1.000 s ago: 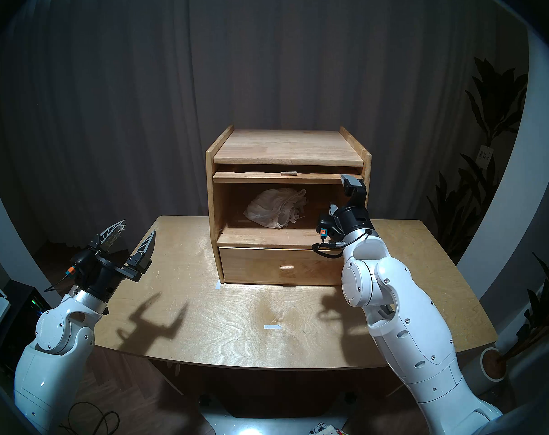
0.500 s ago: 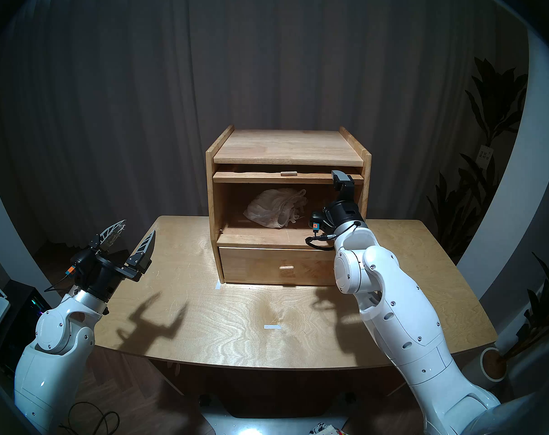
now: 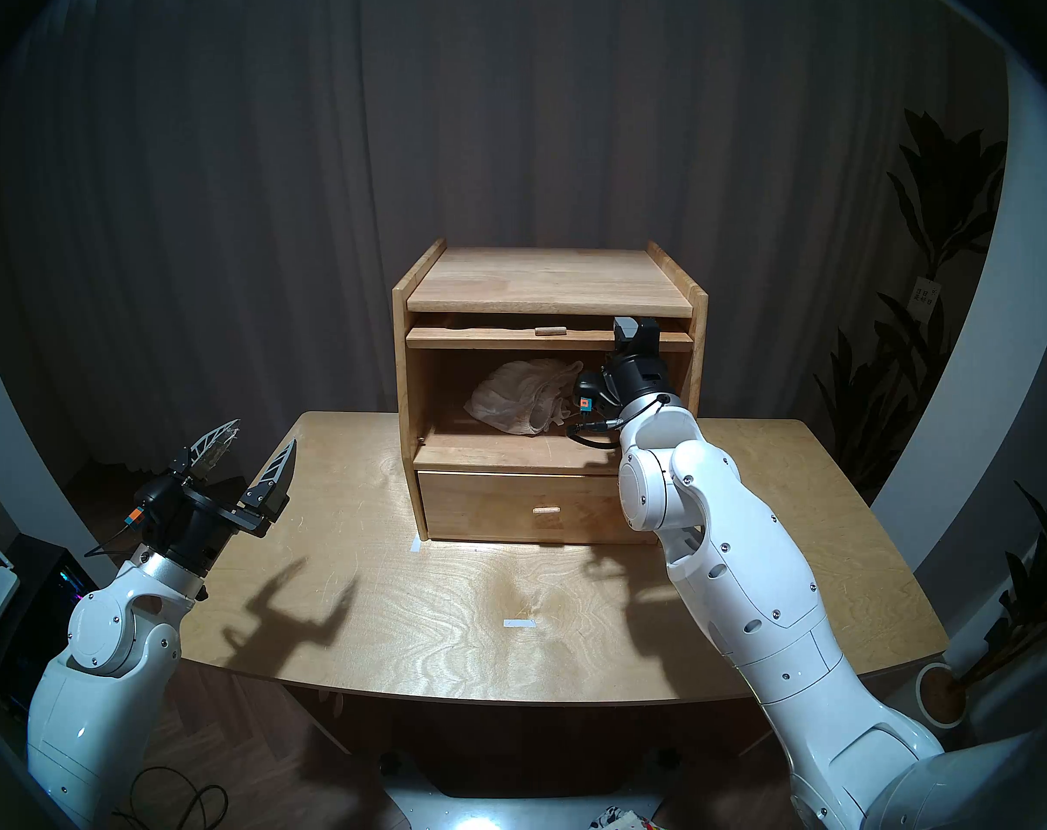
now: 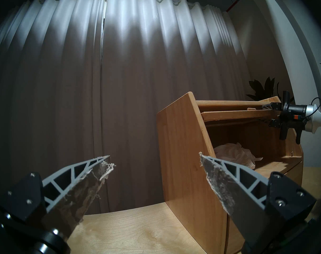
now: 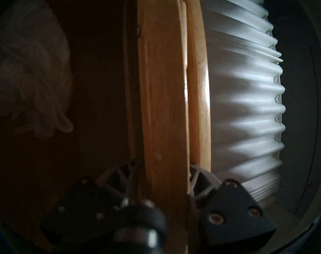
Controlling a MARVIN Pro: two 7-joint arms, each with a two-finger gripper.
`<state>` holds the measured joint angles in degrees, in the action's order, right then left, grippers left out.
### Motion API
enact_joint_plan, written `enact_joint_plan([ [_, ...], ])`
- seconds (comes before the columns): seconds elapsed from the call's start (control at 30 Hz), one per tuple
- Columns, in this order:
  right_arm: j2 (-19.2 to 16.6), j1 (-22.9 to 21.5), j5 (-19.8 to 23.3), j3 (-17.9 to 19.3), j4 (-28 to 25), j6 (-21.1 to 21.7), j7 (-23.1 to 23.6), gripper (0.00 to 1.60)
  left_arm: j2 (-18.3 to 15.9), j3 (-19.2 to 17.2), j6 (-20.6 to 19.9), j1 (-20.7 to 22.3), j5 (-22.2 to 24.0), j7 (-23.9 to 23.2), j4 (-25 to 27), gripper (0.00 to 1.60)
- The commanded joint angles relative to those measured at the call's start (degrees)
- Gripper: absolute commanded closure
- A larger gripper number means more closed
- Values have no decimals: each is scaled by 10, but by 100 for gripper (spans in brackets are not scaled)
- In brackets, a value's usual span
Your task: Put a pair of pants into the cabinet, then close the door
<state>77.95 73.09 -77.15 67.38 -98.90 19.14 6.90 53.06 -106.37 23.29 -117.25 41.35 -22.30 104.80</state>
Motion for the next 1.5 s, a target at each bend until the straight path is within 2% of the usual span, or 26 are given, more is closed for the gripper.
enact_joint_plan([
  [0.0, -5, 13, 8, 9, -20, 6, 15, 160, -1, -3, 6, 5, -1, -1, 7, 0],
  [0.3, -25, 64, 12, 17, -80, 14, 23, 160, -1, -2, 5, 5, -1, 0, 7, 0],
  [0.67, -62, 75, 18, 23, -99, -15, 19, 160, -1, -2, 6, 5, -1, 0, 7, 0],
  [1.0, -65, 91, 11, -6, -117, -32, 25, 160, -1, -2, 6, 5, -1, 0, 7, 0],
  [1.27, -68, 142, 16, -22, -163, -24, 26, 160, -1, -2, 5, 4, -1, 0, 7, 0],
  [1.47, -90, 183, 18, -35, -204, 1, 19, 160, -1, -2, 5, 4, -1, 0, 7, 0],
])
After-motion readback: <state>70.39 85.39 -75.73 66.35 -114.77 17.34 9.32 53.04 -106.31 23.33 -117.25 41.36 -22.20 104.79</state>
